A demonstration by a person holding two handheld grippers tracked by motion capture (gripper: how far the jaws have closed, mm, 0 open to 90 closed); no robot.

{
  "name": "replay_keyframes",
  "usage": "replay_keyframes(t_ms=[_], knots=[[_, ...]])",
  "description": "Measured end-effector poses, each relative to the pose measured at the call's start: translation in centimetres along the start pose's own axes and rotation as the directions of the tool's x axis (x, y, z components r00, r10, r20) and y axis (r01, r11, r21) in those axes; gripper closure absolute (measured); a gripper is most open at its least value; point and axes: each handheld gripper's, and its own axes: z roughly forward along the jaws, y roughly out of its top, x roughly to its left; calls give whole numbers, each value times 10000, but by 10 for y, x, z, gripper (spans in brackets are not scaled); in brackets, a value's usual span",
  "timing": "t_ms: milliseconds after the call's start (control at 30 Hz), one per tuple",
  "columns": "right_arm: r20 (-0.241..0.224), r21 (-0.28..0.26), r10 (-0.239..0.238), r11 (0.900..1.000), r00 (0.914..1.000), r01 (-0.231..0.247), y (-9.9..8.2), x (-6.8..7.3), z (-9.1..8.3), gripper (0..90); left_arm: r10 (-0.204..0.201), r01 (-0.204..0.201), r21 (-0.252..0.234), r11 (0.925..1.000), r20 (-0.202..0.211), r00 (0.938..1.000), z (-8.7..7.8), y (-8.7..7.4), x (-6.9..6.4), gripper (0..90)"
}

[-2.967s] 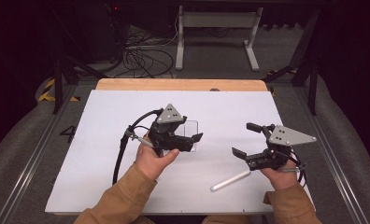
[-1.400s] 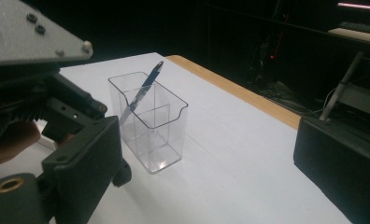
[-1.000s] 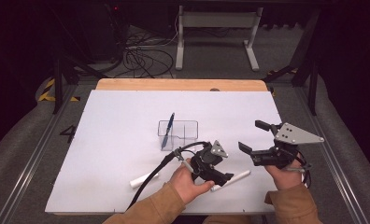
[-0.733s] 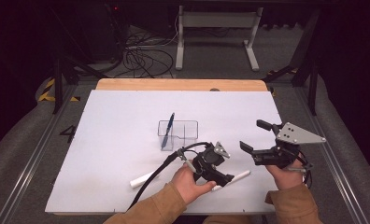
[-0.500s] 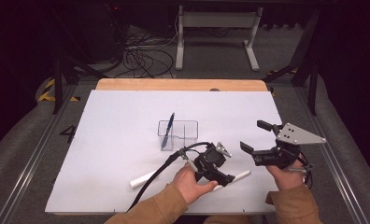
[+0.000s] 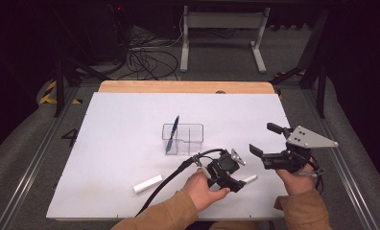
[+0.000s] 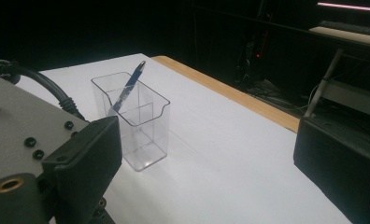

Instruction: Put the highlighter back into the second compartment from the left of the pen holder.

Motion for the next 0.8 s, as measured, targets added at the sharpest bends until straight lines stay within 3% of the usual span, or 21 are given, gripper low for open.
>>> replay_keyframes(t_ms=[433, 800], knots=[[308, 239, 66, 9997, 9995, -73, -3, -3, 2, 85, 674, -660, 382, 9971, -369, 9970, 16, 1, -6, 514], [219, 227, 143, 9996, 9997, -148, -4, -4, 2, 85, 807, -775, 462, 9959, -708, 9942, 26, 2, -6, 557]])
